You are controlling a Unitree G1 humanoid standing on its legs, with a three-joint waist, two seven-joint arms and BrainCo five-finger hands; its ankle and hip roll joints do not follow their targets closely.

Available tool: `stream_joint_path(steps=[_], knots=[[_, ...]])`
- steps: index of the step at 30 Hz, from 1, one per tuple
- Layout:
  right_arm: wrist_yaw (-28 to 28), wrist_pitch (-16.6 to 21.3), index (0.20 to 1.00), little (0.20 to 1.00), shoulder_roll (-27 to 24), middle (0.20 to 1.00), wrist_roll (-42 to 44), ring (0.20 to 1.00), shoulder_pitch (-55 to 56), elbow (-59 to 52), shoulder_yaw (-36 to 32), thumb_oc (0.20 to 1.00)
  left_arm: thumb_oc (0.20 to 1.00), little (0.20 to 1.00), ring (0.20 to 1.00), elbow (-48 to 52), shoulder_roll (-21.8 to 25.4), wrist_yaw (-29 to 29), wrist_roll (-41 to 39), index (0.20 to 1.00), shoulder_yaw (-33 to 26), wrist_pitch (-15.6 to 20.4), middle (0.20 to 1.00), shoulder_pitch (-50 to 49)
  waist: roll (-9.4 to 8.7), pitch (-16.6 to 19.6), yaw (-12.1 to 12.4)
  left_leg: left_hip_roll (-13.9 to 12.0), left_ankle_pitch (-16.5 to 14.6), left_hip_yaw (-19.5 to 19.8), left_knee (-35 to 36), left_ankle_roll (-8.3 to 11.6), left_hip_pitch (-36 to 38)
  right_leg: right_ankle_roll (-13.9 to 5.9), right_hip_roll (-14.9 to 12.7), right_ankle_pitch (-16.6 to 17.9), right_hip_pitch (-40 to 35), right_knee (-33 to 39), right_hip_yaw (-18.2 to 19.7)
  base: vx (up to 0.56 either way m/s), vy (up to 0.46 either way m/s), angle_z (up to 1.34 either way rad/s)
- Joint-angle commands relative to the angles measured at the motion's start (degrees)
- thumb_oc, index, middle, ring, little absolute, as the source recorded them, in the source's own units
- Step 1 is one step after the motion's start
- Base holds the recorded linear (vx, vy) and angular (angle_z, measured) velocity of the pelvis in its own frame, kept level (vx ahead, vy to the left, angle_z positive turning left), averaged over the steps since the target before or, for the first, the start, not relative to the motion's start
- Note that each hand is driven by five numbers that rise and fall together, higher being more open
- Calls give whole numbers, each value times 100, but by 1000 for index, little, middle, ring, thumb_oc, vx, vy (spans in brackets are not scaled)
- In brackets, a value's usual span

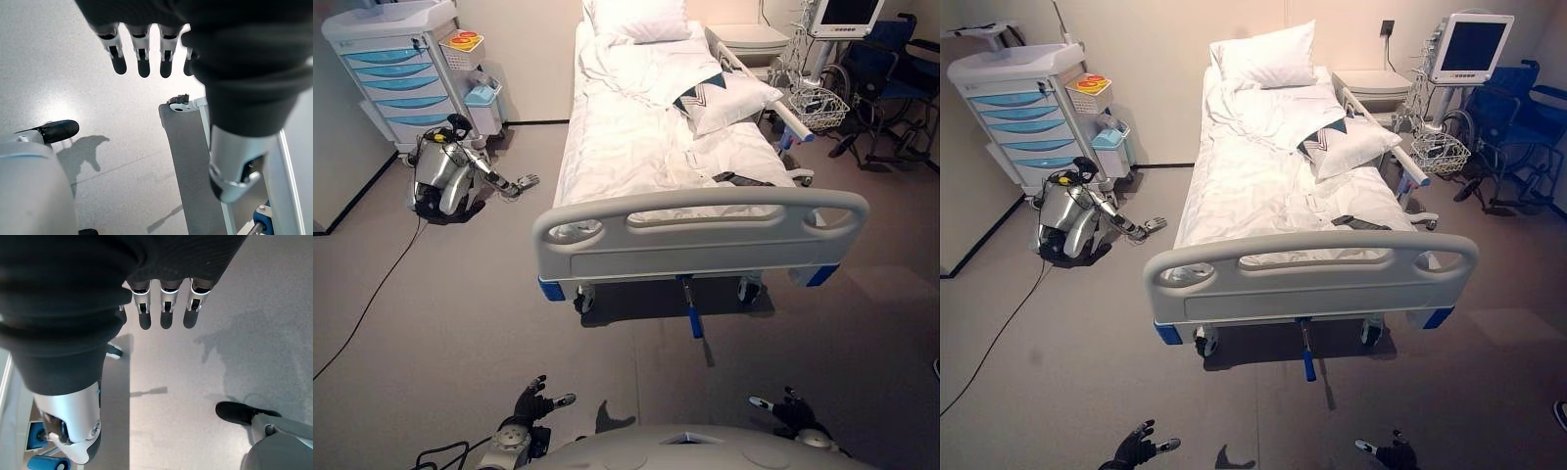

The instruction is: Raise the hospital bed

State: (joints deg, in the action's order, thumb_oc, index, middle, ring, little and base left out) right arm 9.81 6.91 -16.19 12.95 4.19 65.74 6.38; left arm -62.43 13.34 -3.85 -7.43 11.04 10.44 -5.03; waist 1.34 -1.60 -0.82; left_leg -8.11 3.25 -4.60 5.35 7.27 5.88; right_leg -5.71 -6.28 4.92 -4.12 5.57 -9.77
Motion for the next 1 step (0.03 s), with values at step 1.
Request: stream_joint_path(steps=[1], knots=[[95,57,1000,1000,117,1000,-50,1000,-614,232,39,1000,1000,1000,1000,-132,22,-21,240,1000,-31,148,1000,427,-179,-254,-98,191,-106,137,-35,-158,255,-442,-152,-165,-370,-106,-71,0,0,0]])
